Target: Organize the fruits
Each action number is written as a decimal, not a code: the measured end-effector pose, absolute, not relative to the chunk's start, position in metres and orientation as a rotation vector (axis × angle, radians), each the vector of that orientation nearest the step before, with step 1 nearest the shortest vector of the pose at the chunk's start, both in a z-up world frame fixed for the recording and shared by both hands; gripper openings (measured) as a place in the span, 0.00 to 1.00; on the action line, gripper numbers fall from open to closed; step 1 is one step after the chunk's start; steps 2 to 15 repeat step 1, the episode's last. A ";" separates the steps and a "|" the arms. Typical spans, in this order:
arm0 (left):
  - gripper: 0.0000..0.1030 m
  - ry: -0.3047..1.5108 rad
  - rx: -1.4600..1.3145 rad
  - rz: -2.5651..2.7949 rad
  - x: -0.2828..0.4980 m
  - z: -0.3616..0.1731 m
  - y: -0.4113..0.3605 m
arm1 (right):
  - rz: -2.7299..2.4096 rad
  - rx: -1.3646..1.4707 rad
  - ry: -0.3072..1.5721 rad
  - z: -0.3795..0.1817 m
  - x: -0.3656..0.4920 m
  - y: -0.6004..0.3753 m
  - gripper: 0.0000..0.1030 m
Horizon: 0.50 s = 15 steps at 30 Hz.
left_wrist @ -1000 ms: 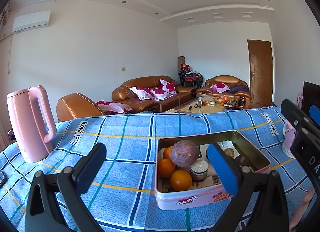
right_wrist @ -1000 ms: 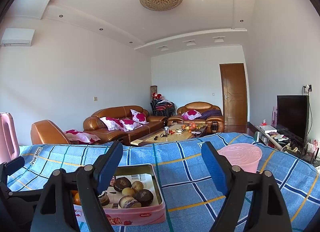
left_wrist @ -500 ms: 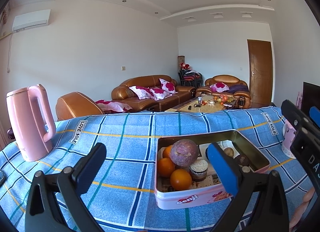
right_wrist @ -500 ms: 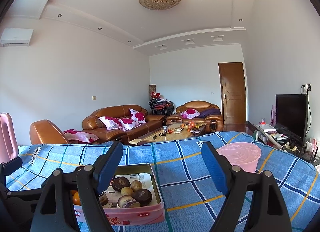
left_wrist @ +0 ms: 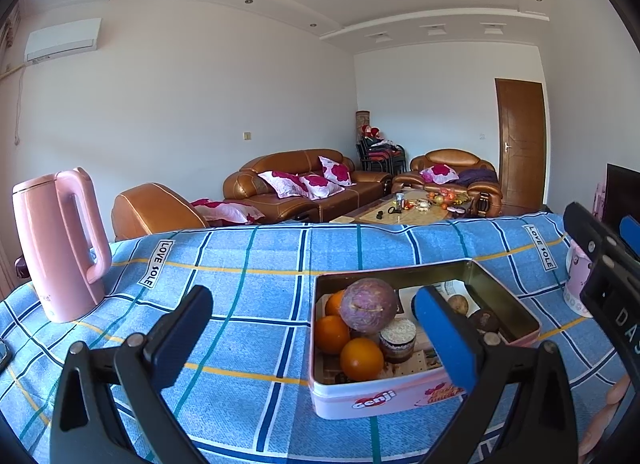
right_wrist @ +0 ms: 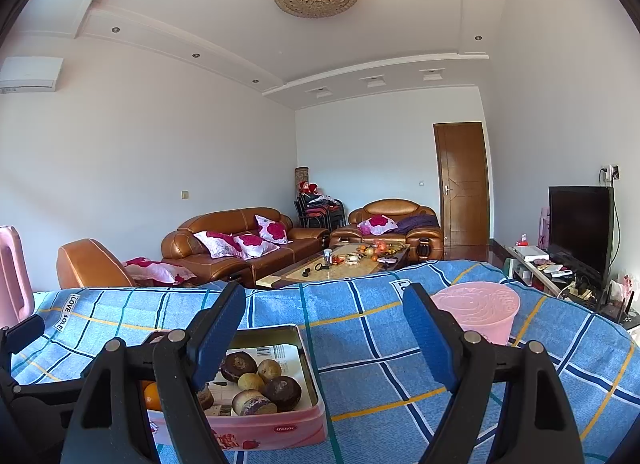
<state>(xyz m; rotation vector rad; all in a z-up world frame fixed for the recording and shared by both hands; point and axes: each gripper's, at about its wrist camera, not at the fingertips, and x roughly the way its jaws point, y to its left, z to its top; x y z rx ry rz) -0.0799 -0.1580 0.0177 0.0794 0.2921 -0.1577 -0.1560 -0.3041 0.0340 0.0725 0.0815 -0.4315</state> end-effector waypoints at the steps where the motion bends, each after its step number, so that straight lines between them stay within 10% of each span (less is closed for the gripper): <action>1: 1.00 0.294 0.078 -0.156 -0.079 0.018 -0.158 | -0.433 0.074 0.083 0.034 -0.156 -0.304 0.80; 15: 1.00 0.294 0.078 -0.156 -0.079 0.018 -0.158 | -0.433 0.074 0.083 0.034 -0.156 -0.304 0.80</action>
